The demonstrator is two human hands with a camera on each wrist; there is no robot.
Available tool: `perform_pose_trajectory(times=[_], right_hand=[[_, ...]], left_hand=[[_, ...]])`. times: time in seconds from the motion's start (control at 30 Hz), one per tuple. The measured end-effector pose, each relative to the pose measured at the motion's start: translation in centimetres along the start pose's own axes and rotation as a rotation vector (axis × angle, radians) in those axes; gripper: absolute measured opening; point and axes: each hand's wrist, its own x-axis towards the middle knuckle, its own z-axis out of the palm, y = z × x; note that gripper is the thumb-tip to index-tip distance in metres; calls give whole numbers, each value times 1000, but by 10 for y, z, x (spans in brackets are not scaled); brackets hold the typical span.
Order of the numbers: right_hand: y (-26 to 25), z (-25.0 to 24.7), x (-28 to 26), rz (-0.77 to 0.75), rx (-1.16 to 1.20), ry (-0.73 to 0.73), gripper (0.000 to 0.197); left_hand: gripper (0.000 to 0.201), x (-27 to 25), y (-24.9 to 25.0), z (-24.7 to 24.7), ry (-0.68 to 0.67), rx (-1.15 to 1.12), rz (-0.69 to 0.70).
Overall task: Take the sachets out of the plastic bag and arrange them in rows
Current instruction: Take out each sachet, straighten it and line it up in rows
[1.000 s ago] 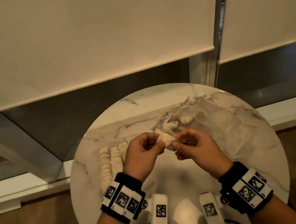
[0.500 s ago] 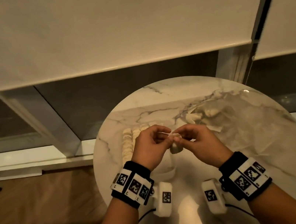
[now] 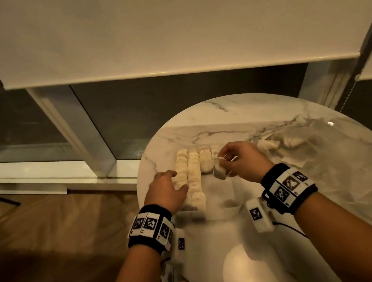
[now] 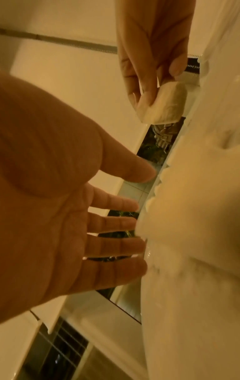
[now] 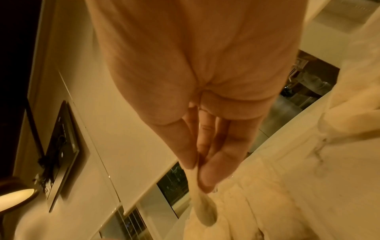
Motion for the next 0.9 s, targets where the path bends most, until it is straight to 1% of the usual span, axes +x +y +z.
perform_pose_trajectory(times=[0.07, 0.13, 0.2, 0.3, 0.37, 0.47, 0.57, 0.7, 0.9], right_hand=[[-3, 5, 7, 29, -102, -81, 10], [-6, 11, 14, 61, -177, -148, 11], [-8, 17, 22, 102, -221, -185, 10], [-12, 24, 33, 147, -321, -249, 8], [-16, 26, 42, 163, -412, -294, 7], [-22, 29, 56, 148, -577, -317, 11], [-26, 33, 65, 133, -692, -341, 9], [-29, 42, 78, 138, -755, -333, 12], [-32, 47, 92, 132, -876, -309, 14]], left_hand=[[65, -1, -8, 1, -47, -21, -25], [68, -3, -12, 3, -65, -73, -31], [62, -3, -13, 6, -85, -117, -46], [46, -3, -15, 11, -81, -164, -72], [44, -2, -18, 13, -68, -196, -79], [47, -2, -21, 15, -47, -252, -79], [44, -4, -21, 17, -6, -323, -99], [46, -5, -23, 18, 8, -368, -135], [40, -4, -25, 18, -7, -355, -130]])
